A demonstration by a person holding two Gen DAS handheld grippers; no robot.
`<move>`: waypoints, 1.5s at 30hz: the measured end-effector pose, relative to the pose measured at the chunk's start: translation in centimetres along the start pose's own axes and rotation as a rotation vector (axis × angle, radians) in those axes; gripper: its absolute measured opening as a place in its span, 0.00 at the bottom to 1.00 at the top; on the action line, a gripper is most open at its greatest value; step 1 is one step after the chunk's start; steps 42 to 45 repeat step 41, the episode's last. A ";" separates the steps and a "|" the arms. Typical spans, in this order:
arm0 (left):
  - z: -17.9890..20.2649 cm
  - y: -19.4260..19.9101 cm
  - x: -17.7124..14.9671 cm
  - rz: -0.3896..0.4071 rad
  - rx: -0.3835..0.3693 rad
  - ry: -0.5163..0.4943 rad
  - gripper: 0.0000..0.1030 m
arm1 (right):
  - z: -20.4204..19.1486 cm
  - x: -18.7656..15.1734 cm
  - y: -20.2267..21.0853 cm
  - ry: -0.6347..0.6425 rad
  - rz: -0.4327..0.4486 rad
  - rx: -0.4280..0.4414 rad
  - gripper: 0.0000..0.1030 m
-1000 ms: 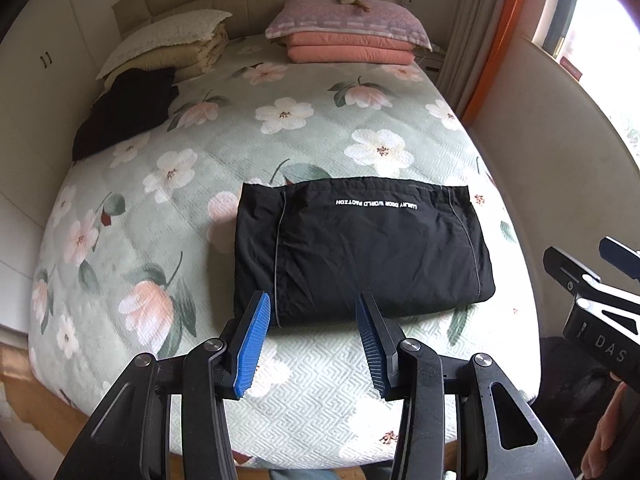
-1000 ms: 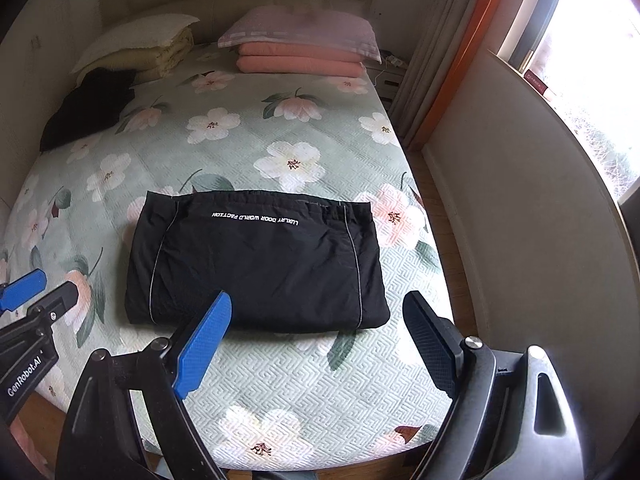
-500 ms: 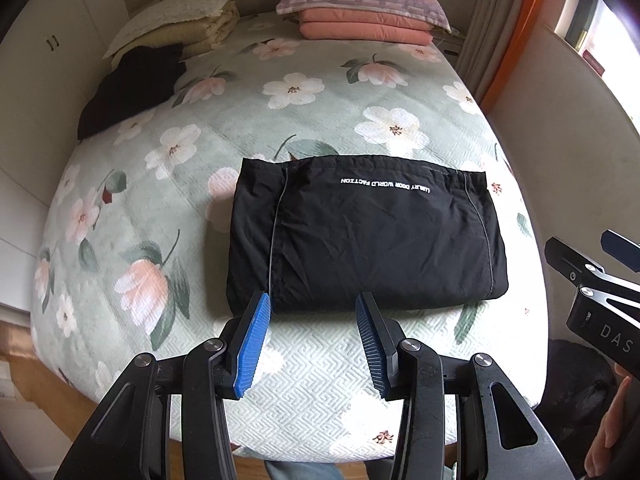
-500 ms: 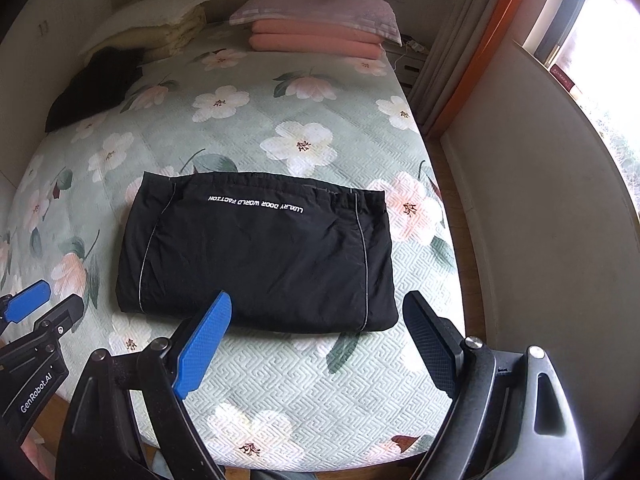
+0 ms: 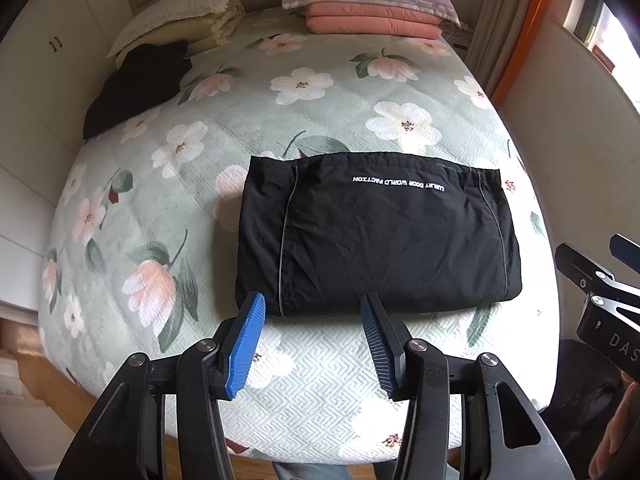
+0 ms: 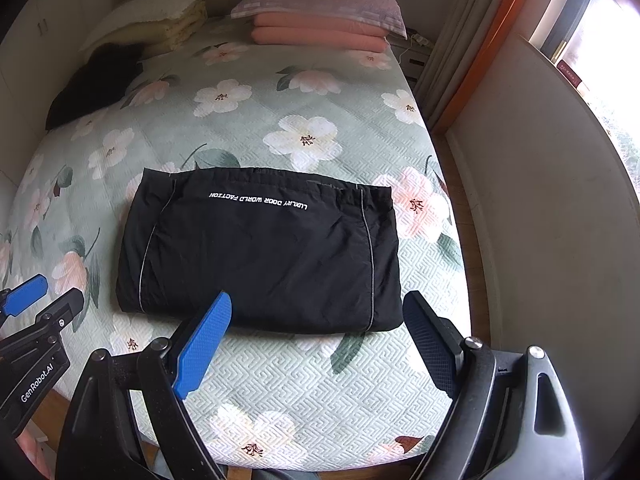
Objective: Fold large clothes
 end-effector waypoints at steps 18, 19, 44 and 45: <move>0.6 -0.6 1.0 0.000 -0.011 -0.020 0.50 | 0.7 0.2 -0.9 -0.022 -0.018 -0.001 0.86; 0.6 -0.6 1.0 0.000 -0.012 -0.020 0.50 | 0.8 0.3 -1.0 -0.021 -0.019 0.000 0.86; 0.0 1.2 1.2 0.103 0.074 -0.021 0.63 | 1.1 -0.4 -1.0 -0.020 -0.024 -0.001 0.86; 0.0 1.2 1.2 0.103 0.074 -0.021 0.63 | 1.1 -0.4 -1.0 -0.020 -0.024 -0.001 0.86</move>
Point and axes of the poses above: each gripper's, at about its wrist camera, not at the fingertips, and y roughly against the way its jaws point, z to its right, x to its top, the point moved 2 cm from there along -y, roughly the way its jaws point, and after that the axes turned 15 degrees about x, right-handed, at the moved point
